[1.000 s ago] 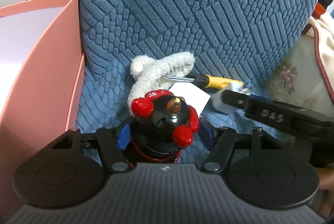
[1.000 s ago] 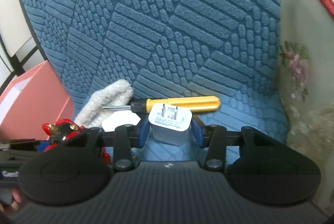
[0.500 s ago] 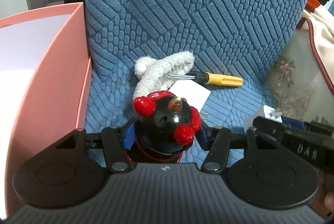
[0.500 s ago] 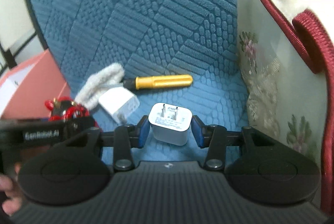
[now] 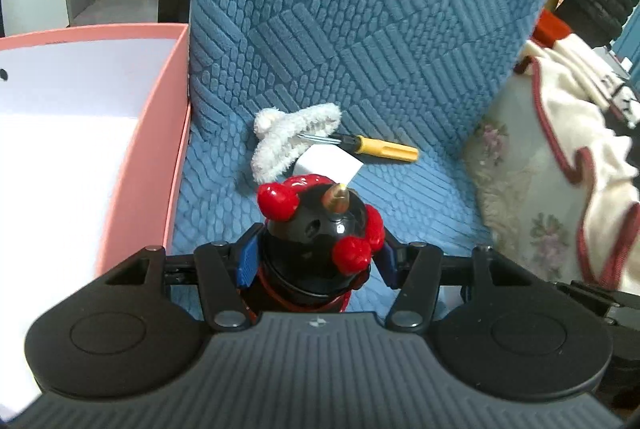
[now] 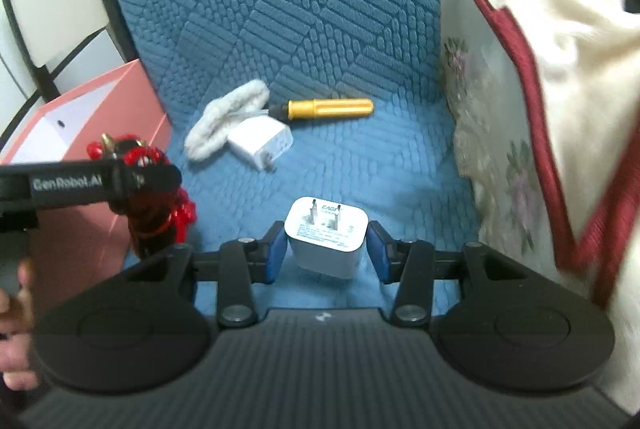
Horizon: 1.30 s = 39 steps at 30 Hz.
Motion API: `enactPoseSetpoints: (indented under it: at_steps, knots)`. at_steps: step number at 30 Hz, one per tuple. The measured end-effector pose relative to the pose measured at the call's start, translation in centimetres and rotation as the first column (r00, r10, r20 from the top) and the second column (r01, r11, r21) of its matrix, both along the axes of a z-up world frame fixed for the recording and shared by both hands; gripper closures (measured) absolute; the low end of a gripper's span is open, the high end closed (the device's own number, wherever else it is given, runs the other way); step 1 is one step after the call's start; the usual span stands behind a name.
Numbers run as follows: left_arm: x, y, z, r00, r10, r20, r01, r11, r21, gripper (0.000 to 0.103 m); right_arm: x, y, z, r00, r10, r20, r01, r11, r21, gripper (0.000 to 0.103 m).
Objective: Organize rigid objects
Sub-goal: 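Lift the figurine and adapter and carry both over the pink box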
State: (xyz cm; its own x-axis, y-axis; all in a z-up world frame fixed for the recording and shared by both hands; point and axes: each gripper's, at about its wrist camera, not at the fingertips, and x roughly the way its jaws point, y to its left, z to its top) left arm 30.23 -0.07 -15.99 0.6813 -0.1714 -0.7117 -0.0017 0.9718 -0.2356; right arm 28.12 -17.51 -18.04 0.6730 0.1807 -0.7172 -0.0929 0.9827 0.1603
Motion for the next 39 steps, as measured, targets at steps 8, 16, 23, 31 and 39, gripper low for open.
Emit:
enactPoseSetpoints:
  at_steps: [8, 16, 23, 31, 39]
  knots:
    - [-5.9, 0.3, 3.6, 1.000, -0.007, 0.016, 0.007, 1.000, -0.005, 0.041, -4.6, 0.6, 3.8, 0.999, 0.018, 0.043, -0.020, 0.999, 0.043, 0.056]
    - [-11.5, 1.2, 5.5, 1.000, -0.008, 0.010, 0.008, 1.000, -0.012, 0.041, -9.0, 0.8, 6.2, 0.997, 0.054, 0.057, -0.057, 0.998, 0.040, 0.056]
    - [-15.7, 1.3, 7.3, 0.999, -0.017, 0.028, 0.018, 0.999, -0.033, 0.041, -12.2, 1.2, 7.8, 0.996, 0.069, 0.059, -0.070, 0.997, 0.025, 0.056]
    - [-19.1, 2.7, 10.4, 0.997, -0.008, 0.079, 0.011, 1.000, -0.029, 0.040, -14.5, 4.2, 11.3, 0.985, 0.130, 0.111, -0.133, 0.991, 0.023, 0.056]
    - [-22.6, 8.0, 13.2, 0.989, 0.099, 0.113, -0.097, 0.995, -0.026, 0.040, -15.3, 9.6, 14.3, 0.949, 0.266, 0.167, -0.273, 0.962, 0.017, 0.056]
